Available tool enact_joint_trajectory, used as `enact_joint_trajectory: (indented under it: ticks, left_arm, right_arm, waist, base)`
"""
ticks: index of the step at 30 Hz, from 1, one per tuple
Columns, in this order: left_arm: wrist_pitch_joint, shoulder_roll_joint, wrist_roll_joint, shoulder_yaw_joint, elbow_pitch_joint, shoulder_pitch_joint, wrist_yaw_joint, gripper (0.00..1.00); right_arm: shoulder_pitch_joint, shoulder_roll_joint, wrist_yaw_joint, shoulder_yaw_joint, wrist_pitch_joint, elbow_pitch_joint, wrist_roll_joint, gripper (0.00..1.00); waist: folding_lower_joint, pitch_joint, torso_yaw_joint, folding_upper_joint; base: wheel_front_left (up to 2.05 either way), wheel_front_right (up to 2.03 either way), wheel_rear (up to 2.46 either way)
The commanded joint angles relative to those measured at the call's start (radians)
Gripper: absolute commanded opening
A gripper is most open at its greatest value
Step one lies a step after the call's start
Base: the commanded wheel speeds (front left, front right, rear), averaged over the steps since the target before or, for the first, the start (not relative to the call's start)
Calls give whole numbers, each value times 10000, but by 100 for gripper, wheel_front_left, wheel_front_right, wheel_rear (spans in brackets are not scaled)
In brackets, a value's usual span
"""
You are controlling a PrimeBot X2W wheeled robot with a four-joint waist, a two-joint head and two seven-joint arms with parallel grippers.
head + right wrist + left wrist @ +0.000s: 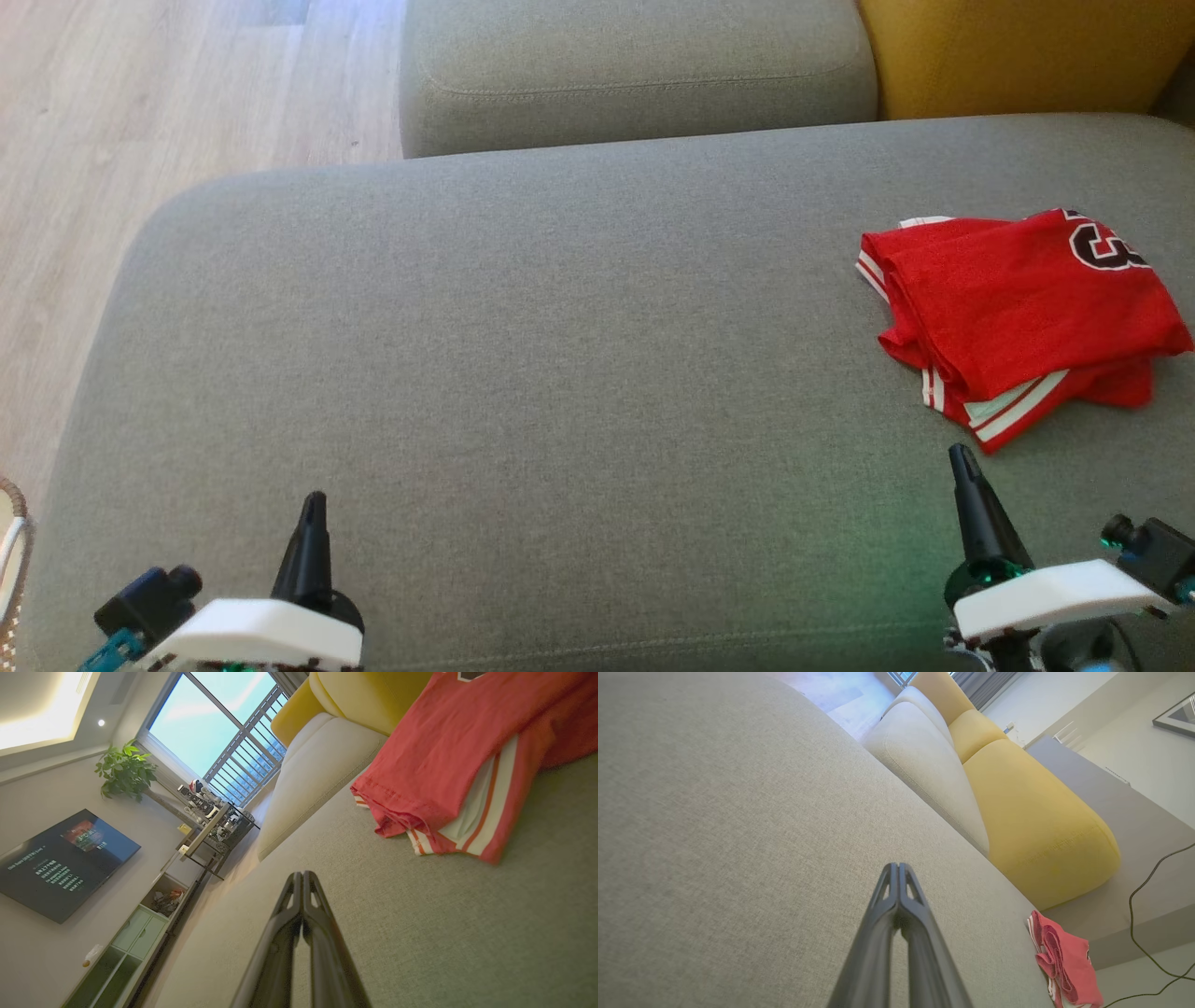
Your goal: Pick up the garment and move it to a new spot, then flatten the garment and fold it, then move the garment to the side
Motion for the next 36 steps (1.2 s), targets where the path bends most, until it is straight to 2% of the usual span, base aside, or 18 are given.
enact_joint_trajectory:
  ticks: [1, 36]
  left_arm:
    - [68, 172, -277, 261, -256, -580, -105, 0]
    - [1049, 186, -4379, 1087, 356, -1498, -708, 0]
  right_arm:
    - [-572, -162, -2, 49, 55, -291, 296, 0]
    - [-1154, -183, -3, -199, 1064, -55, 4376, 0]
  waist:
    - [0, 5, -4, 0]
    - [0, 174, -123, 0]
  base:
    - [0, 0, 0]
    - [0, 0, 0]
